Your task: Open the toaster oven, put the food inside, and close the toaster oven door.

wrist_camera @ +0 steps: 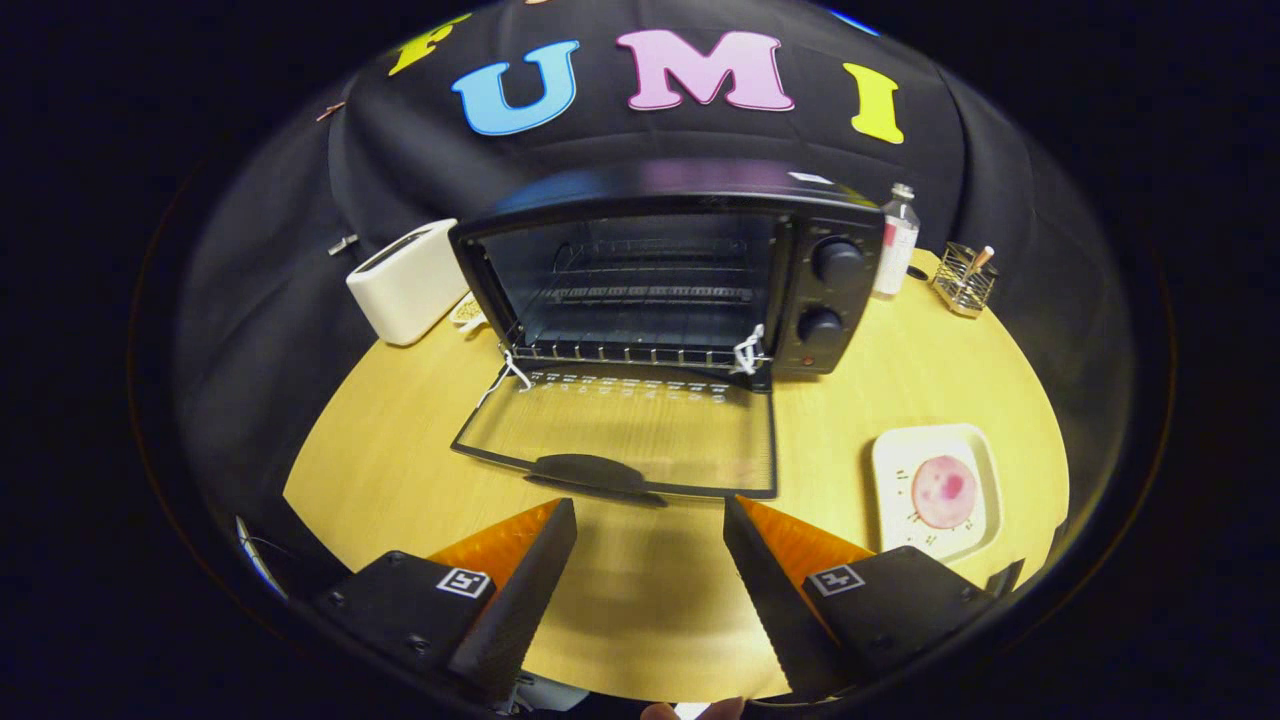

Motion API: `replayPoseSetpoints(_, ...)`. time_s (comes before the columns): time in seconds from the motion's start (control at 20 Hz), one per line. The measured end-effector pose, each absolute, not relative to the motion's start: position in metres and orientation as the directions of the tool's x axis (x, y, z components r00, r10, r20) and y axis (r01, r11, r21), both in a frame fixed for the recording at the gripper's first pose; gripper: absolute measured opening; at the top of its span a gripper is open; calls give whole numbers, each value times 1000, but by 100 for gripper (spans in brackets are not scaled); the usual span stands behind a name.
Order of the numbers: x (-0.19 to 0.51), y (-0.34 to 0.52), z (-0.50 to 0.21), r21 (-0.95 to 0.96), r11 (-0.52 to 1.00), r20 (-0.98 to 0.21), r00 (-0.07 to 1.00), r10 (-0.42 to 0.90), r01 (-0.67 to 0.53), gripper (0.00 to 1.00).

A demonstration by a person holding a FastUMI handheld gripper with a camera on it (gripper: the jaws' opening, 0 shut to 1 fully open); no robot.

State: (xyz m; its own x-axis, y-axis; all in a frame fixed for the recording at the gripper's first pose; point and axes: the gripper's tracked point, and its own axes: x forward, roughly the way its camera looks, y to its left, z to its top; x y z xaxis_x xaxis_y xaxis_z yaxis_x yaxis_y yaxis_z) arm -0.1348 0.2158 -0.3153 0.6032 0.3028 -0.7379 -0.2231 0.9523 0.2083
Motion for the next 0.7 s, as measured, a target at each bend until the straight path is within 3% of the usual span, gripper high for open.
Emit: replayPoseSetpoints(0.7, -123, -29, -364, 173, 959, -888, 386, 250, -224, 97)
